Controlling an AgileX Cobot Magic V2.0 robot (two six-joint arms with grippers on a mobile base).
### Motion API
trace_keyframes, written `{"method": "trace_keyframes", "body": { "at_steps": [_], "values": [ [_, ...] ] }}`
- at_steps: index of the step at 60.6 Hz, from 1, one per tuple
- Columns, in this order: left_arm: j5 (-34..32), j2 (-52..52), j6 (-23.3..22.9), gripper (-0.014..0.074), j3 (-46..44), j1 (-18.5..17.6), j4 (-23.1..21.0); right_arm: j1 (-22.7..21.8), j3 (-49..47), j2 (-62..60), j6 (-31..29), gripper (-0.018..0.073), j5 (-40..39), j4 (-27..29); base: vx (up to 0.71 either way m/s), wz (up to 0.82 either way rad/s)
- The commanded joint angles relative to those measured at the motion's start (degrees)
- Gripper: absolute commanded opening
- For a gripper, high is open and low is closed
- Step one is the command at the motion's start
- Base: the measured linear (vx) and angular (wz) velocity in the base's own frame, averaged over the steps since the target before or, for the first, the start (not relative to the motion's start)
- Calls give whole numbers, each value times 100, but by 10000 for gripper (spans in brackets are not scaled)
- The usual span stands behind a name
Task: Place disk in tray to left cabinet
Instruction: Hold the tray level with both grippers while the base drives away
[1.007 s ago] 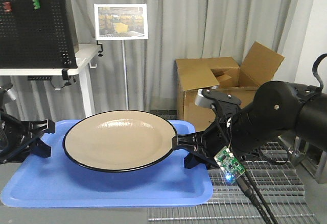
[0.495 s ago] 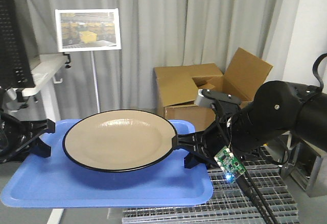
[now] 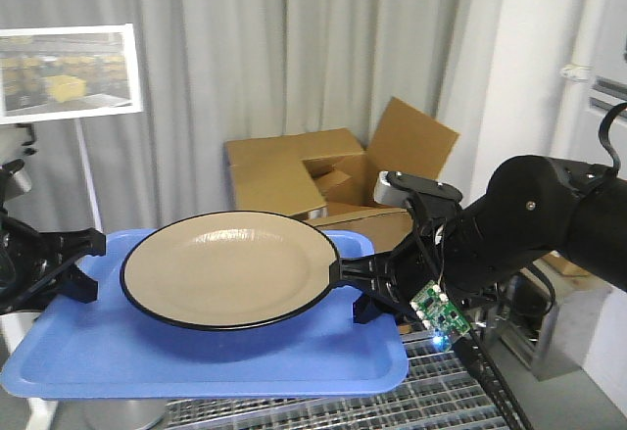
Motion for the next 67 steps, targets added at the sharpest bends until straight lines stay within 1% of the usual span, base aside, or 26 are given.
{"method": "trace_keyframes", "body": {
  "at_steps": [1, 67],
  "values": [
    [-308, -275, -66, -1, -247, -124, -703, 124, -235, -318, -172, -6, -468, 476, 18, -35],
    [-308, -275, -66, -1, -247, -124, -703, 124, -235, -318, -172, -6, -463, 481, 11, -40]
  ]
}}
